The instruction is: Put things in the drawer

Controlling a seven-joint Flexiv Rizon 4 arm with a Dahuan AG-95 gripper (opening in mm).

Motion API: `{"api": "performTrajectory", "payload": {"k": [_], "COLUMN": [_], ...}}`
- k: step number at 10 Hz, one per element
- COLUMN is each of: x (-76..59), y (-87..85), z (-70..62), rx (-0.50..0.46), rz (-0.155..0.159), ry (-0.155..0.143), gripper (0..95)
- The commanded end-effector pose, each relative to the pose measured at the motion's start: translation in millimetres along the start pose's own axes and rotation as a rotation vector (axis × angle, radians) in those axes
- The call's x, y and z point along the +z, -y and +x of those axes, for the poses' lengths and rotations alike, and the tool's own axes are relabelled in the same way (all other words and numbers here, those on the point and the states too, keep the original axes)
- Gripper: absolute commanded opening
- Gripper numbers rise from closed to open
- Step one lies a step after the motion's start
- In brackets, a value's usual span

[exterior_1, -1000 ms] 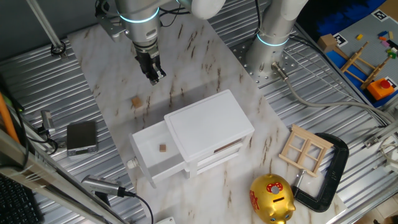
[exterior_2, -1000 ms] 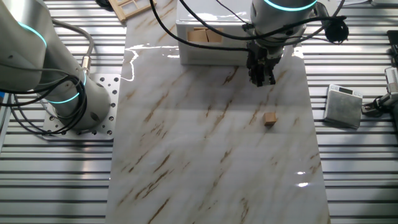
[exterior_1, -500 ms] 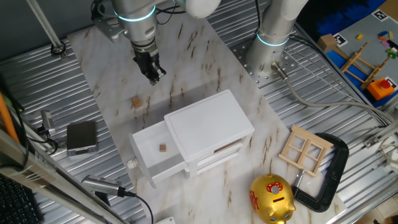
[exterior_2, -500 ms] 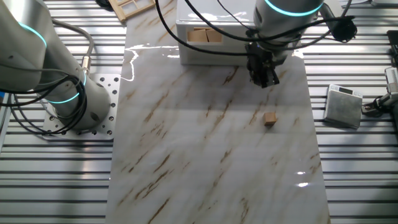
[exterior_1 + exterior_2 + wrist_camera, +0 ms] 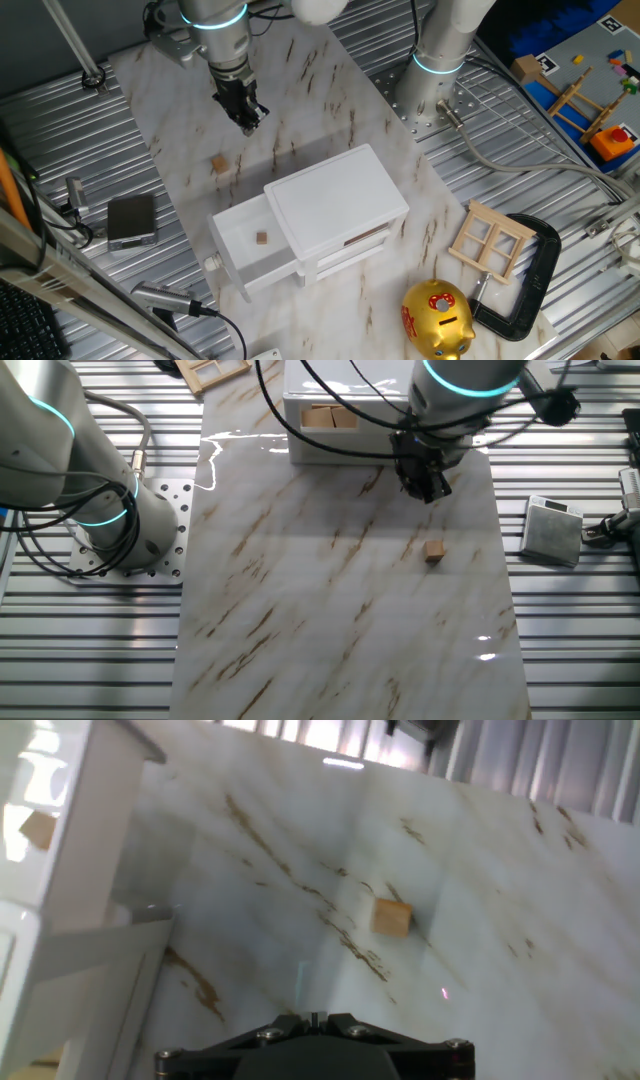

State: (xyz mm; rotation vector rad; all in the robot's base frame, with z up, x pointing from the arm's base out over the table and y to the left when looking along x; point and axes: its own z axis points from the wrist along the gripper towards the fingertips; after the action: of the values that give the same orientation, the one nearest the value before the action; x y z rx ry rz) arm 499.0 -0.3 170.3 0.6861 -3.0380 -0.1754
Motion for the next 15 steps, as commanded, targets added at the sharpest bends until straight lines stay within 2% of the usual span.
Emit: {"api": "performTrajectory", "payload": {"k": [1, 3, 4, 5, 15], "x": [0.4, 0.4, 0.4, 0.4, 0.4], "y": [0.1, 0.1, 0.1, 0.1, 0.1], "z": [-0.9, -0.9, -0.9, -0.9, -0.9], "rx": [-0.025, -0.013, -0.012, 0.002, 0.054], "rz": [-0.015, -0.036, -0.061, -0.070, -0.076], "ry": [-0.013, -0.047, -0.051, -0.056, -0.050], "gripper": [0.0, 0.0, 0.0, 0.0, 0.0]}}
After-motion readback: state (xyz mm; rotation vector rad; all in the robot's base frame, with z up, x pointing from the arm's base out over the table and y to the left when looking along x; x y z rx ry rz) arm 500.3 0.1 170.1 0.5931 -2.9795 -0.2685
